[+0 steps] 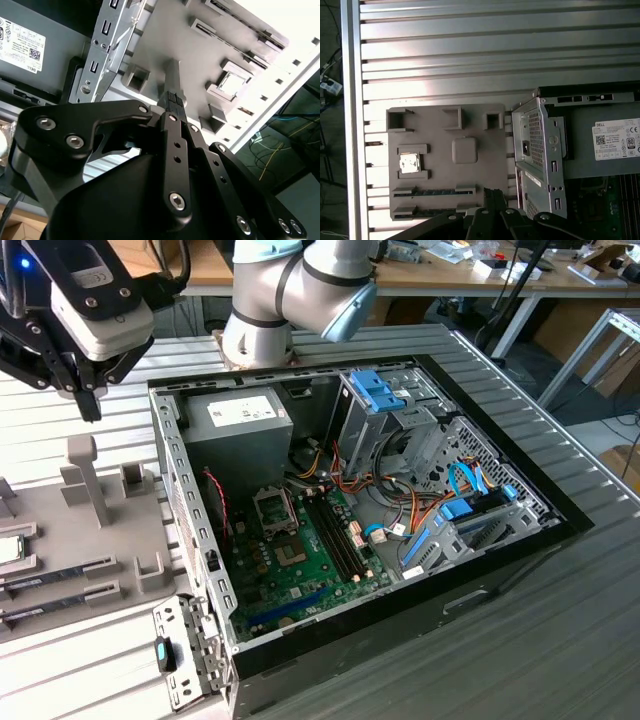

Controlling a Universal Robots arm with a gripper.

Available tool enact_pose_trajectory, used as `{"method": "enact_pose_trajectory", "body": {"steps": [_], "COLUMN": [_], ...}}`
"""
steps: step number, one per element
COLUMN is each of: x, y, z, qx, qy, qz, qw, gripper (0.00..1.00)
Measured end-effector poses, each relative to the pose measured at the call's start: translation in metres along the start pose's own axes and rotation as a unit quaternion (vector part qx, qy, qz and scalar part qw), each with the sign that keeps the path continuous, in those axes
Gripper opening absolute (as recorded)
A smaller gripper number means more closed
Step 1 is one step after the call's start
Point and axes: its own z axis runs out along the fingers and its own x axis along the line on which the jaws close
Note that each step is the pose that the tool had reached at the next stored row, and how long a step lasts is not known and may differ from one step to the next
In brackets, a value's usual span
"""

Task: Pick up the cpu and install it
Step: 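Reach for the cpu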

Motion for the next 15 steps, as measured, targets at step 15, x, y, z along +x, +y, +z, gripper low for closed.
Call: {"method": "enact_pose_trajectory", "body": {"steps": [15], "x": [0.0138], "y": [-0.0011], "z": [-0.0004], "qx": [0.0000], "qy": [0.0001], "qz": [0.000], "qw": [1.00000], "gripper": [0.11]}}
